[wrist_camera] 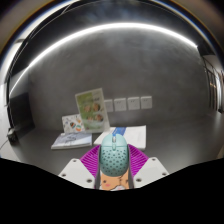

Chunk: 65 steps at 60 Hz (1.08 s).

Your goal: Arrange mouse

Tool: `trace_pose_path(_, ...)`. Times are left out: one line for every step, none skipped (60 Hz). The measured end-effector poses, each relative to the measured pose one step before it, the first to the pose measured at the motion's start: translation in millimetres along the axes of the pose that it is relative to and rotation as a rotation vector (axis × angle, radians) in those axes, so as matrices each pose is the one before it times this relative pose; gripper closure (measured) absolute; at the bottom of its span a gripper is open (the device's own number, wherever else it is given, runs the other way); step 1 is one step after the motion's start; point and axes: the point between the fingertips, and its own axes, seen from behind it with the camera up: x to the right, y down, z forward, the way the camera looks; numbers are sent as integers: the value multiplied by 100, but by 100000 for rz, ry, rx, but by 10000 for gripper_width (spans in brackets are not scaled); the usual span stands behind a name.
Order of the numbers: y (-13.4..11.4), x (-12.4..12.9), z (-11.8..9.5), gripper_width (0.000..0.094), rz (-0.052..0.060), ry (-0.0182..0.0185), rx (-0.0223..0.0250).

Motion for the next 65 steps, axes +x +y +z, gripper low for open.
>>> trace_pose_path(936,-756,301,564,-562,153,-1325)
trace_pose_path(1043,-651,364,563,-482,204,-1642)
trace_pose_path(1106,-618,413,563,-239,325,-1868)
trace_pose_path(1358,-541,254,564,-92,448,-1644)
trace_pose_path(955,-550,750,563,7,426,-2029)
trace_pose_path(926,-504,598,563,0,293,-1639)
trace_pose_path(885,-508,602,562,-115,320,-1458)
trace_pose_path(848,-414,629,561,-115,443,-1537)
trace_pose_path(806,-331,594,560,-155,615,-1578)
trace_pose_path(741,-275,607,558,-138,758,-1593)
trace_pose_path(681,-184,597,558,51,920,-1365)
trace_pose_path(1149,-86,66,558,368,910,-460)
trace_pose_path(393,-271,744,558,452,1191,-1388)
trace_pose_path(502,-147,504,549,394,1039,-1076)
trace_pose_path(510,-56,460,549,581,1151,-1195)
trace_pose_path(472,2,390,549,669,1437,-1178)
trace_pose_path(478,41,365,549,581,1483,-1135)
trace_pose_path(467,94,354,549,262,1437,-1128)
trace_pose_path(455,79,363,542,209,1347,-1014)
trace_pose_path(414,65,313,540,267,1233,-928)
trace_pose_path(546,209,150,528,313,834,-822)
trace_pose_path(516,-78,206,522,115,741,-982)
trace_pose_path(-138,85,55,514,-753,622,865)
trace_pose_path(-212,81,60,521,-1196,894,1313)
trace_pose_path(69,98,19,516,-1038,961,40)
trace_pose_path(117,39,-13,508,-680,828,-312)
trace_pose_path(76,31,9,489,-478,710,-256)
trace_pose_path(89,-9,-26,488,-327,550,-383)
trace_pose_path(44,-16,-19,469,-408,372,-351)
trace_pose_path(-74,90,-91,457,-352,118,-513)
trace_pose_path(41,14,11,440,-252,70,-201)
trace_pose_path(81,-18,0,426,-124,-157,-595)
trace_pose_path(76,-21,-19,409,-11,-289,-564)
trace_pose_path(19,-21,-16,393,323,-395,-354)
trace_pose_path(98,-12,-68,331,373,-454,-770)
trace_pose_path(-19,-3,-126,271,343,-343,-1264)
trace_pose_path(137,21,-217,212,208,-583,-911)
trace_pose_path(156,-28,-257,152,-70,-812,-663)
trace_pose_path(112,-16,-311,93,-311,-736,-407)
trace_pose_path(52,28,-429,33,-424,-723,-215)
trace_pose_path(8,21,-371,84,-331,-518,284)
trace_pose_path(35,-20,-414,106,-249,-695,335)
trace_pose_path(108,7,-496,107,-199,-539,90)
trace_pose_path(151,-3,-525,99,-58,-615,-47)
trace_pose_path(166,-55,-544,91,11,-910,-196)
trace_pose_path(217,-45,-568,87,86,-968,-239)
trace_pose_path(200,43,-542,84,133,-1082,-317)
trace_pose_path(264,-10,-604,86,282,-1029,-259)
trace_pose_path(275,-5,-655,85,408,-1060,-220)
trace_pose_path(274,30,-694,86,513,-1029,-163)
trace_pose_path(273,61,-720,86,638,-1003,-5)
trace_pose_path(232,102,-723,86,658,-874,132)
trace_pose_path(240,156,-699,85,565,-720,196)
trace_pose_path(252,227,-758,88,498,-506,109)
trace_pose_path(284,274,-569,85,512,-532,344)
trace_pose_path(273,366,-816,85,275,-401,212)
trace_pose_path(318,469,-761,84,219,-497,280)
trace_pose_path(249,438,-776,84,76,-160,176)
trace_pose_path(284,538,-745,84,-1,50,158)
trace_pose_path(308,624,-737,85,-31,271,36)
trace_pose_path(287,661,-659,86,6,432,109)
trace_pose_path(272,703,-693,86,-24,550,164)
trace_pose_path(252,755,-626,86,-67,611,299)
trace_pose_path(76,716,-341,81,-273,928,306)
trace_pose_path(317,925,-521,80,-159,158,743)
